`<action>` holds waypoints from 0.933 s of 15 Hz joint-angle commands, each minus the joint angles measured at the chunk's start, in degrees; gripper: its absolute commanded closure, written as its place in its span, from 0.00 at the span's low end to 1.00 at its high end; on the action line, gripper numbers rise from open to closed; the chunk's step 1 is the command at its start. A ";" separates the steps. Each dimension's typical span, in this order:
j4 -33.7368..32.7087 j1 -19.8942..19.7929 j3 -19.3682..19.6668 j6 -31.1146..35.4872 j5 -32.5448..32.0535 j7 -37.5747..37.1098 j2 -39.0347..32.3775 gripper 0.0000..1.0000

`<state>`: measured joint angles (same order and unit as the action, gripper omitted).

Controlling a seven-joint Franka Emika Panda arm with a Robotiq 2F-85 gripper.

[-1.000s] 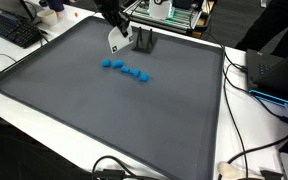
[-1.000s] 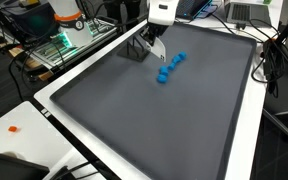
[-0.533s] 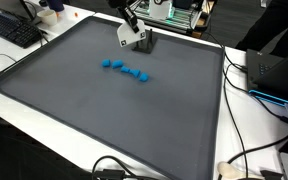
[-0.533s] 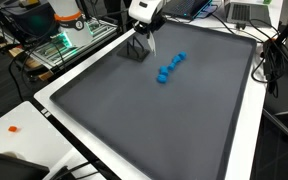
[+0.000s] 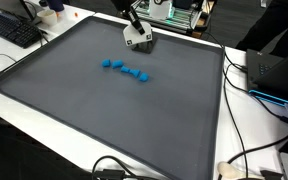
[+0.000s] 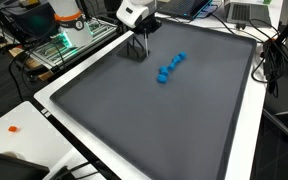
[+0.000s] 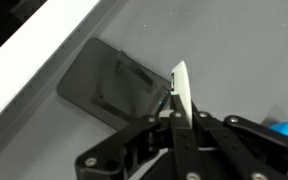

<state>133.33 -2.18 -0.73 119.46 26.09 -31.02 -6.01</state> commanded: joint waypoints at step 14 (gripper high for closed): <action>11.04 1.23 0.36 11.34 10.26 -8.86 3.92 0.99</action>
<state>141.61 -1.83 -0.61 128.03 33.77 -39.28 -3.73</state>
